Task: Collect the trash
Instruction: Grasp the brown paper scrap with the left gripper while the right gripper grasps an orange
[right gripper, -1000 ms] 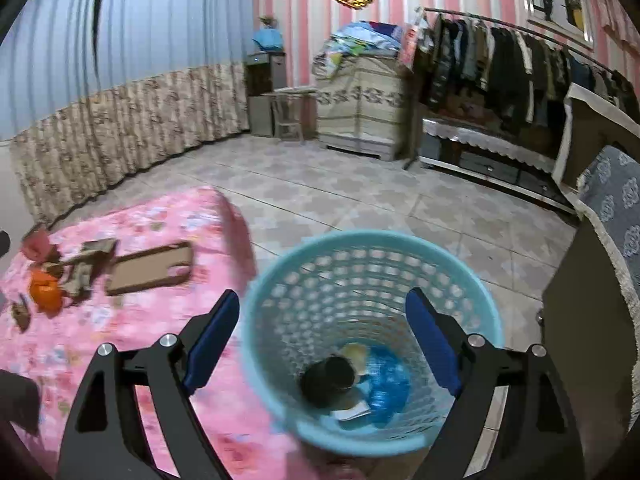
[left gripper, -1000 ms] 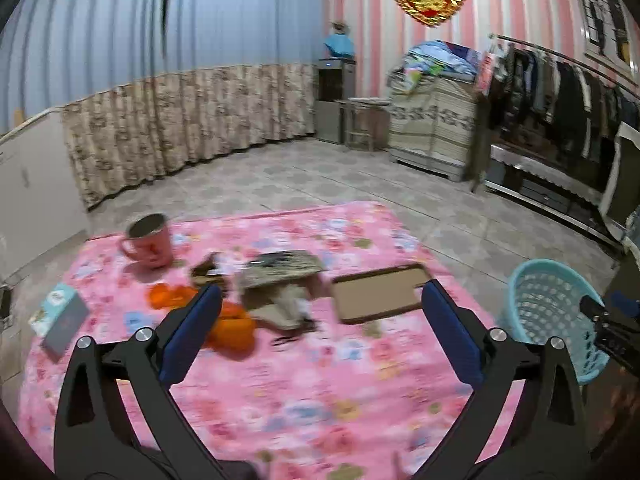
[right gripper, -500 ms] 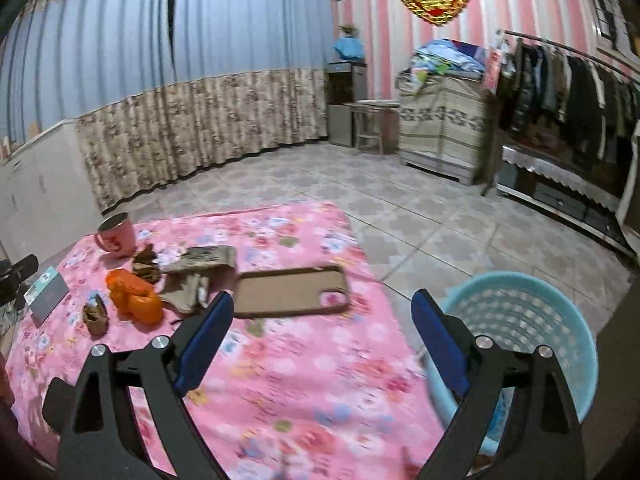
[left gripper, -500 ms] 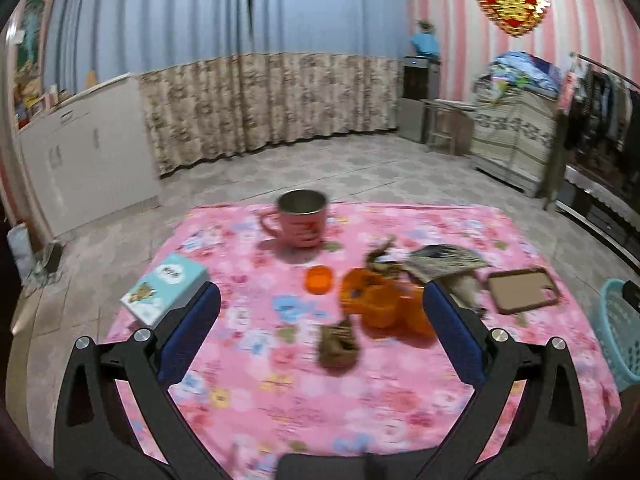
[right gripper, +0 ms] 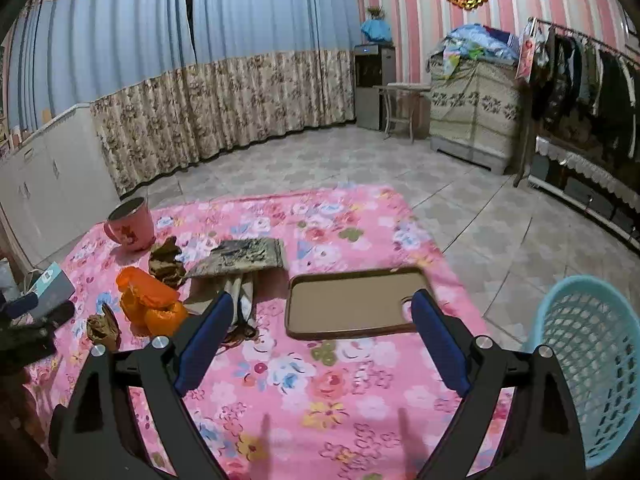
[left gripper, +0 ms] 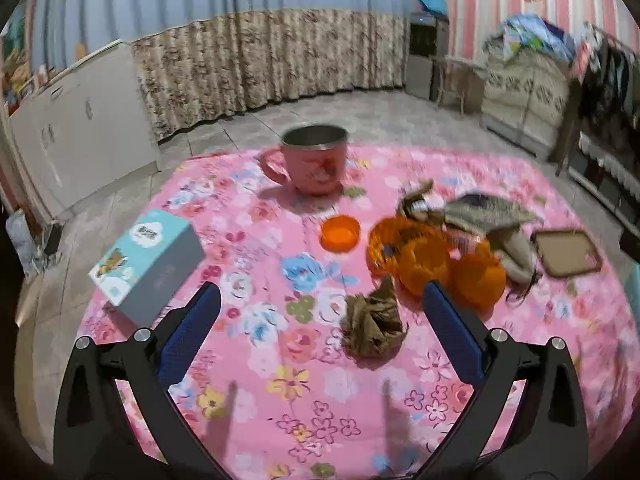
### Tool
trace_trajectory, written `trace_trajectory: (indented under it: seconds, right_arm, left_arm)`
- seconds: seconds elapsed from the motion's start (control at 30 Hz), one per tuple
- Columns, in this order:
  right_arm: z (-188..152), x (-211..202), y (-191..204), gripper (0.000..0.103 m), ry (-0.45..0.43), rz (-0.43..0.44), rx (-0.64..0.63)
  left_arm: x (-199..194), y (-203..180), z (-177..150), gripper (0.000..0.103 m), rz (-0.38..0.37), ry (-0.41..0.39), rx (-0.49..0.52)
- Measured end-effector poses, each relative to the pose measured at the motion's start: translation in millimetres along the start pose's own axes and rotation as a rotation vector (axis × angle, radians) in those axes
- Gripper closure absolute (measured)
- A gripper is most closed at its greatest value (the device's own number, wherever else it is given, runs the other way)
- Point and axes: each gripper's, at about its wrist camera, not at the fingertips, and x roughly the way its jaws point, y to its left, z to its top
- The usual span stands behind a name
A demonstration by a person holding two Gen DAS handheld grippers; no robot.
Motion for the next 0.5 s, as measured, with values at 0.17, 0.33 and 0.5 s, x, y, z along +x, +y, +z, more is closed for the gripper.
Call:
trace_trajectory:
  seconds: [0.17, 0.33, 0.5]
  right_arm:
    - [8.0, 14.1, 10.1, 0.014, 0.003, 0.000, -0.017]
    - [0.2, 27.3, 18.2, 0.014, 0.029, 0.007, -0.041]
    - [-8.5, 37.2, 22.5, 0.014, 0.085, 0.023, -0.042]
  left_arm:
    - [17.5, -13.4, -4.2, 0.013, -0.051, 0.063, 0.028]
    - [30.8, -15.7, -7.9, 0.025, -0.104, 0.132, 0.021]
    - [44.2, -19.4, -10.5, 0.059, -0.163, 0.205, 0.019]
